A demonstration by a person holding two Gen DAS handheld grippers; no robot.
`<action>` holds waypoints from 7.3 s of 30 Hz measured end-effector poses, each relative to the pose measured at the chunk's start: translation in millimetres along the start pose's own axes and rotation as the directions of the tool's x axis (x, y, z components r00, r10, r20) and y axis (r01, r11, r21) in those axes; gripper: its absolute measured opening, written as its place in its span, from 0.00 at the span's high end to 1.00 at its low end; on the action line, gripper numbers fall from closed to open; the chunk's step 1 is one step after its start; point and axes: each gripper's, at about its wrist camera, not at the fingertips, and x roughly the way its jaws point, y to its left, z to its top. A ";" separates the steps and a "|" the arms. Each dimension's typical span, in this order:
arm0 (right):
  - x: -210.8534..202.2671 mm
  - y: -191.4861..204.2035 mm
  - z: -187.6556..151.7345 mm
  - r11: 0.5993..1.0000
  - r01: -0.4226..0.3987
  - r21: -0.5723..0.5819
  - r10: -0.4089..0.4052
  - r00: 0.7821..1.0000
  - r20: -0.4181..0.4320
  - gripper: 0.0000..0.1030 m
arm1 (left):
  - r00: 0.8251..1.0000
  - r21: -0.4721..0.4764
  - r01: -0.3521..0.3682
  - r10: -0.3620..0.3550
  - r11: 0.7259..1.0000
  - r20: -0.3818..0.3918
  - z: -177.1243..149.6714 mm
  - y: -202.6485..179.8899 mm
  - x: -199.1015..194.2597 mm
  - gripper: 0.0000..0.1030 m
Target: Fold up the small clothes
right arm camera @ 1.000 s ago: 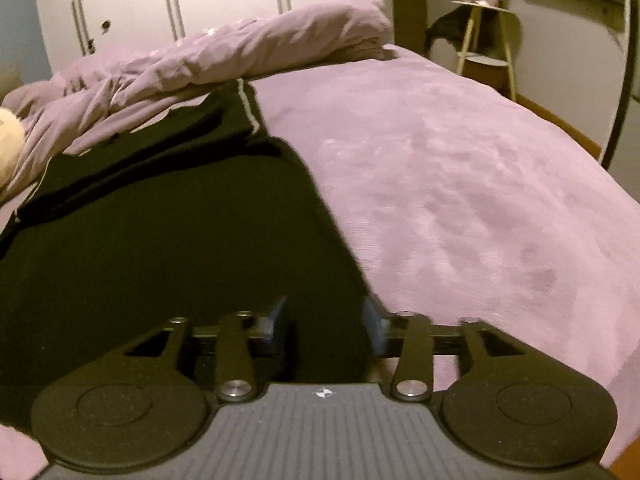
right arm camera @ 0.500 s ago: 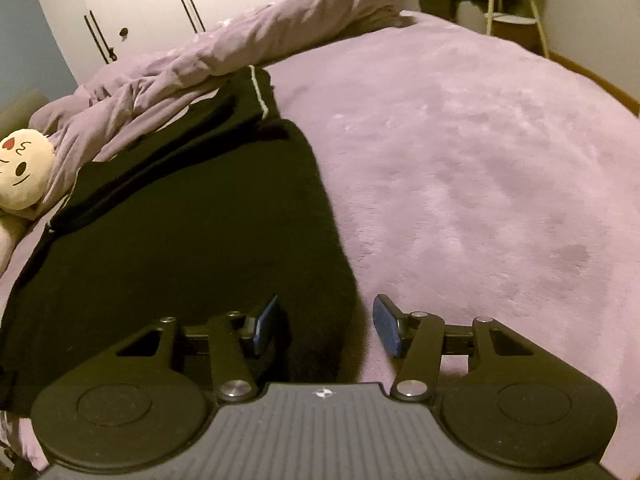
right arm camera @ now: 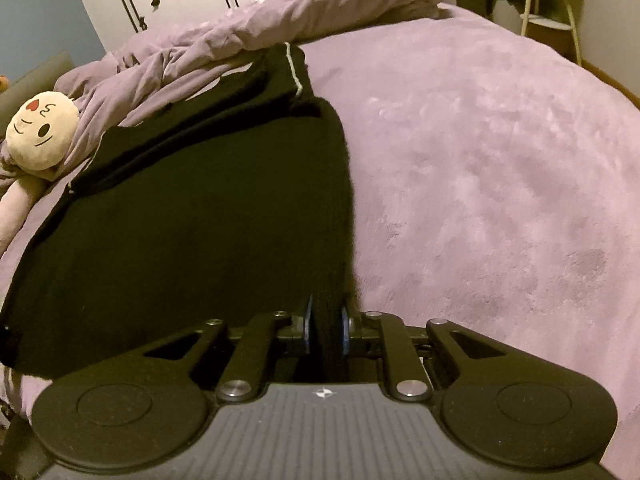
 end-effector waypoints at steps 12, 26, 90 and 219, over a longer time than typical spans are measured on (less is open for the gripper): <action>-3.8 4.1 0.8 0.999 -0.038 -0.031 0.037 0.999 -0.015 0.90 | 0.998 0.075 0.045 -0.041 0.996 -0.057 -6.2 -1.1 -3.3 0.64; -20.9 -4.7 23.0 0.959 -0.238 0.156 0.232 0.971 0.057 0.92 | 0.957 -0.022 0.290 -0.290 0.957 -0.008 23.8 7.5 -42.0 0.87; 175.0 65.0 181.1 0.914 -0.041 -0.403 0.024 0.999 -0.047 0.79 | 0.971 0.271 0.226 -0.239 0.936 0.019 181.5 -28.3 104.2 0.70; 240.5 252.4 147.1 0.906 0.219 -0.363 -0.171 0.972 0.160 0.66 | 0.976 -0.026 0.121 -0.124 0.992 -0.181 252.0 -39.9 143.1 0.08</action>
